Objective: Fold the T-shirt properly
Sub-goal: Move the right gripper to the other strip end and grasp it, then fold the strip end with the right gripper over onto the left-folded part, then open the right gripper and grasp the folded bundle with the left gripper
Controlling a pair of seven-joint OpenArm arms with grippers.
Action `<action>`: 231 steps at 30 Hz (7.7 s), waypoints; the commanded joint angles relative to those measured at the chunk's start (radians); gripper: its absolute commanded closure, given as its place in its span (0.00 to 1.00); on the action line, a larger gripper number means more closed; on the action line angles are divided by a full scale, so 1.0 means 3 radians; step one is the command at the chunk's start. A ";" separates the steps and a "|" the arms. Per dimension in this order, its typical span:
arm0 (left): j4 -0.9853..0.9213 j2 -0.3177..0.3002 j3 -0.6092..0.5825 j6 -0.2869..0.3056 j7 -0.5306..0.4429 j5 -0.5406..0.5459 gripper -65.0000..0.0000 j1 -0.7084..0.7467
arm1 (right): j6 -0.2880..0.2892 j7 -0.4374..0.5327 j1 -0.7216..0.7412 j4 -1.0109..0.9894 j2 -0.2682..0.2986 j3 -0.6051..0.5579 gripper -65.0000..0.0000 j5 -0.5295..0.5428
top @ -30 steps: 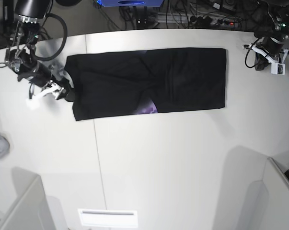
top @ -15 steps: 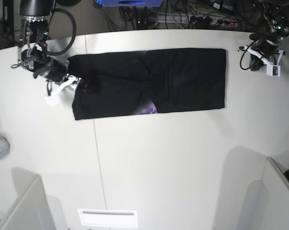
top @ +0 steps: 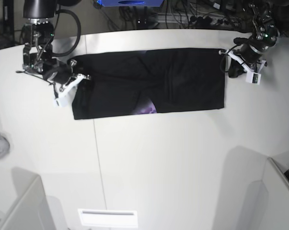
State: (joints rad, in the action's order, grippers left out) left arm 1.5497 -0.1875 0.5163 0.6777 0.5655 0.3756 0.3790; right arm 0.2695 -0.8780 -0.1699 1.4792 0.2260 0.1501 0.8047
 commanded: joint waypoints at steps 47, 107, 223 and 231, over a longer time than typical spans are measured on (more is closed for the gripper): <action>0.0207 0.0101 -0.0885 -0.0277 0.0051 -0.0006 1.00 -0.0049 | -0.0379 -0.0452 0.0027 0.1726 -0.0792 -0.1280 1.00 -0.1273; 0.0611 0.0162 -0.0271 -0.0477 0.0404 0.0029 1.00 0.0054 | -0.0957 0.0034 0.0528 0.0790 -0.0797 -0.2416 1.00 -0.1284; 0.1102 0.0674 0.0496 0.0068 0.1554 0.1466 0.00 -0.0054 | -0.1924 0.0438 -0.0040 0.1752 0.0400 -0.2288 1.00 -0.0961; 0.0504 0.0674 0.0210 0.0068 0.1539 0.1466 0.00 -0.0258 | -0.1924 0.0438 -0.0045 0.1752 0.0415 -0.2288 1.00 -0.0961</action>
State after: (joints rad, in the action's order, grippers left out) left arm 1.6882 0.0196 0.5789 0.6891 1.0435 0.7895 0.3092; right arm -0.3149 -0.7628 -0.1909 1.9877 0.3466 -0.5411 0.5156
